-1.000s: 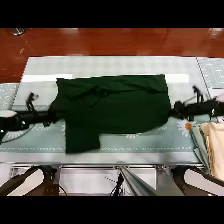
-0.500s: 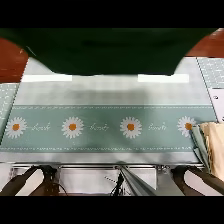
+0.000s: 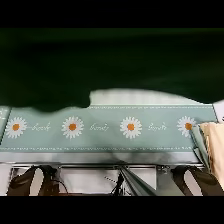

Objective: Fold the shirts.

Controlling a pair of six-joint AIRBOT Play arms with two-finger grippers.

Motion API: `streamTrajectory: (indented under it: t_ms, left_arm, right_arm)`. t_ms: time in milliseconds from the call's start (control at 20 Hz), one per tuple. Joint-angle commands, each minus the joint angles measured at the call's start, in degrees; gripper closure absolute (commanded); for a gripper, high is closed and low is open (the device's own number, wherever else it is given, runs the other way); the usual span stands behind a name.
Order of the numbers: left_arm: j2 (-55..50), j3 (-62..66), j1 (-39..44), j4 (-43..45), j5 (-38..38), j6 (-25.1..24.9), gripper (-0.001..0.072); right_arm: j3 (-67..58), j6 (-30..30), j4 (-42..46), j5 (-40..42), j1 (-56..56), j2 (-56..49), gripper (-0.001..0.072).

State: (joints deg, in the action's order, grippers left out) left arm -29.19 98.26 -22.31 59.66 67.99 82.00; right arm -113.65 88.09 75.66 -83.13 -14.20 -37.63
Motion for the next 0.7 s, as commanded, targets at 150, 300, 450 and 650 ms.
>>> streamTrajectory:
  t_ms: [150, 300, 450, 650]
  left_arm:
    - [5.01, -3.65, 8.7, 22.91, 4.5, 7.45, 0.067]
    - [2.78, -14.47, 8.81, 20.15, 4.59, 7.45, 0.067]
    - [-2.75, -25.97, 8.87, 14.19, 3.32, 6.99, 0.0669]
    - [-16.83, -34.99, 9.07, 4.52, -8.15, 1.99, 0.067]
  right_arm:
    - [12.0, 1.75, 4.37, -3.39, 0.0, 7.45, 0.0679]
    - [25.0, 1.31, 1.75, 0.02, 0.0, 7.32, 0.068]
    - [38.88, -1.03, -7.37, 4.17, 0.02, 4.76, 0.068]
    - [51.28, -5.9, -14.1, 18.73, 0.02, -6.71, 0.068]
